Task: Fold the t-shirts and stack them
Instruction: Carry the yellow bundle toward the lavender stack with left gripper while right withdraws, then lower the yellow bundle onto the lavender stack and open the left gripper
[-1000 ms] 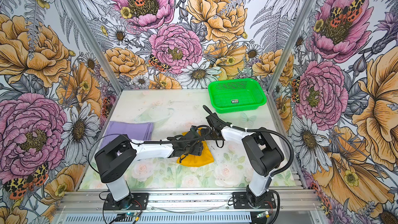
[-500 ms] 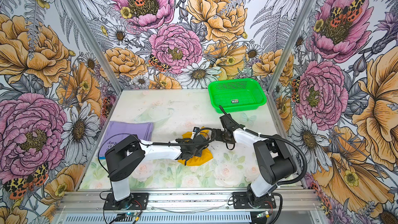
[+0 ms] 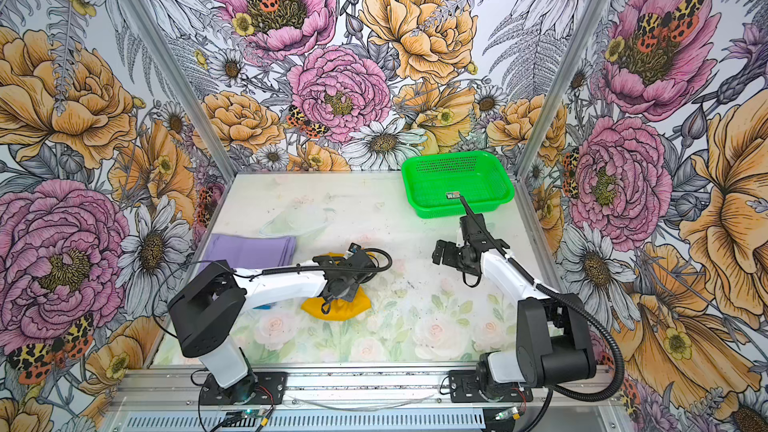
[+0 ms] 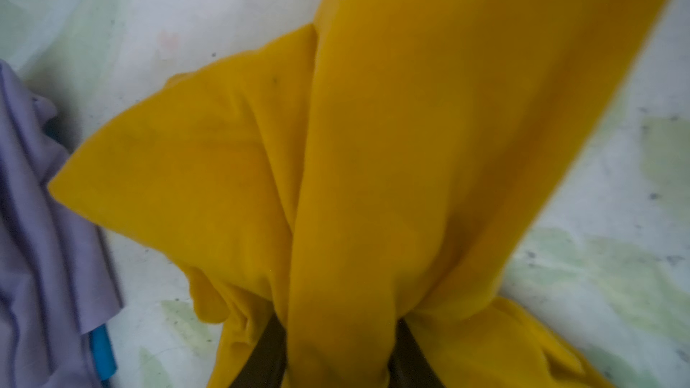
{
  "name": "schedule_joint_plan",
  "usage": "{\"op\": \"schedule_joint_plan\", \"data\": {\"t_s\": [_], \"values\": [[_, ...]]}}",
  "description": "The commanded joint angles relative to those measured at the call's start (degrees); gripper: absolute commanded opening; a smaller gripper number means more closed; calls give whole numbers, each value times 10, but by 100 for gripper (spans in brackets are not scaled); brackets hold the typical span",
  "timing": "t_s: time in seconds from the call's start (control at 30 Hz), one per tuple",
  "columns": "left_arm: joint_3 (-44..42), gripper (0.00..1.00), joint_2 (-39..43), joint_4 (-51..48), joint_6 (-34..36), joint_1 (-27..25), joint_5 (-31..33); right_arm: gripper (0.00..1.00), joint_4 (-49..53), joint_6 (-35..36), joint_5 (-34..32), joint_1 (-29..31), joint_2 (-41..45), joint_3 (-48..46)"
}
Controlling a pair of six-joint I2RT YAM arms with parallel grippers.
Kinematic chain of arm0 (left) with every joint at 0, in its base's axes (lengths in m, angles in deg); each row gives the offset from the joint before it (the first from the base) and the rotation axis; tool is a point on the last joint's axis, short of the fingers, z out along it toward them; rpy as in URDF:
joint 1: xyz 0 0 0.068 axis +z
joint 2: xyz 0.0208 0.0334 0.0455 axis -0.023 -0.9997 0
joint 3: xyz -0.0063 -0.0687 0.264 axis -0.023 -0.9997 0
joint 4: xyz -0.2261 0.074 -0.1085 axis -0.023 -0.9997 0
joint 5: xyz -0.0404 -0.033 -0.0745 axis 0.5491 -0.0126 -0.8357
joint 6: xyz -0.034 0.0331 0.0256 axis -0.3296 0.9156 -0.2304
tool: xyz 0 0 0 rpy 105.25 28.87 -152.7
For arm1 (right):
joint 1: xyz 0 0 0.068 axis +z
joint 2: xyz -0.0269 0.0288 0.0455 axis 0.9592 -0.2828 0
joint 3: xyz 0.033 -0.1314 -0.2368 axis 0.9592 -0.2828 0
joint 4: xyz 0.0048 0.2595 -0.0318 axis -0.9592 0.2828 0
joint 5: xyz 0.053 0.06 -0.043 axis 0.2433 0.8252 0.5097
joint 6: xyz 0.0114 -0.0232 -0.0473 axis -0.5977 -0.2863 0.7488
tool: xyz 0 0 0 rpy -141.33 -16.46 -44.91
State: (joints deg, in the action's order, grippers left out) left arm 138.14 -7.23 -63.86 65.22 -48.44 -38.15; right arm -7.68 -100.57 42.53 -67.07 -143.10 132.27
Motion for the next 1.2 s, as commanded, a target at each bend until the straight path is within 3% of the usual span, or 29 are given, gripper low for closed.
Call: {"op": "schedule_joint_plan", "data": {"t_s": [0.0,0.17,0.3,0.47,0.53,0.6,0.7,0.93,1.03,1.17], "values": [[22,10,78,-67,44,55,19,99,9,23,23,-2,33,1],[11,10,190,-67,90,159,9,100,11,38,27,-6,50,-4],[-16,9,258,-23,181,237,13,99,10,43,36,-10,47,-3],[-44,12,300,41,281,389,-91,100,9,44,56,-11,38,7],[-63,16,302,64,323,434,-106,99,10,43,65,-11,34,11],[-74,13,298,80,342,480,-114,100,10,42,77,-11,35,12],[-63,5,287,82,337,555,-199,99,10,40,89,-11,31,14],[-68,3,259,96,439,630,-352,99,10,37,93,-10,32,12],[-68,3,263,91,522,645,-384,100,9,37,86,-10,31,9],[-50,3,248,62,583,679,-413,100,9,38,78,-10,25,9]]}}
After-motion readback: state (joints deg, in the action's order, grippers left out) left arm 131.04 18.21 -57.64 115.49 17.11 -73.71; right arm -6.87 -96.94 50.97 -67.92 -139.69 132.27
